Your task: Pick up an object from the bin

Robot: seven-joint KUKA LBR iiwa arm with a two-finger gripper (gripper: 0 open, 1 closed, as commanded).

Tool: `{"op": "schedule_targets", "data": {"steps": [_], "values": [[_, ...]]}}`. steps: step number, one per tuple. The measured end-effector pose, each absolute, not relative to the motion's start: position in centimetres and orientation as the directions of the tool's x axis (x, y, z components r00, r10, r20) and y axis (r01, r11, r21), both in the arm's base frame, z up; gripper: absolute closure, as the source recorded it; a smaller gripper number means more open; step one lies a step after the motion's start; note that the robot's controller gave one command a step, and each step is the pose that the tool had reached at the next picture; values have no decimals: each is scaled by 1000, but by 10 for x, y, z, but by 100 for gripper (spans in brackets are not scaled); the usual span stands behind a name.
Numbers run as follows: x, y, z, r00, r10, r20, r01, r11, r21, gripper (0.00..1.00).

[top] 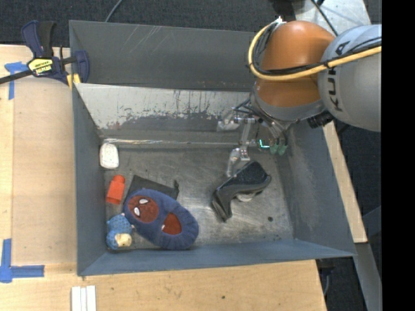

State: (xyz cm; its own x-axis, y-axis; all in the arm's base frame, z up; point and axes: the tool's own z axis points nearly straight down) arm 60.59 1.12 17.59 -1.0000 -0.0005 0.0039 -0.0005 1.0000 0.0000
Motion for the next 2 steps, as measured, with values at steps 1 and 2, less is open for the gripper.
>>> {"op": "schedule_targets", "data": {"steps": [1,2], "values": [[552,-64,83,-993,-121,1,-121,993,-1,0],[554,-62,86,-992,-123,-3,-123,992,-1,100]]}}
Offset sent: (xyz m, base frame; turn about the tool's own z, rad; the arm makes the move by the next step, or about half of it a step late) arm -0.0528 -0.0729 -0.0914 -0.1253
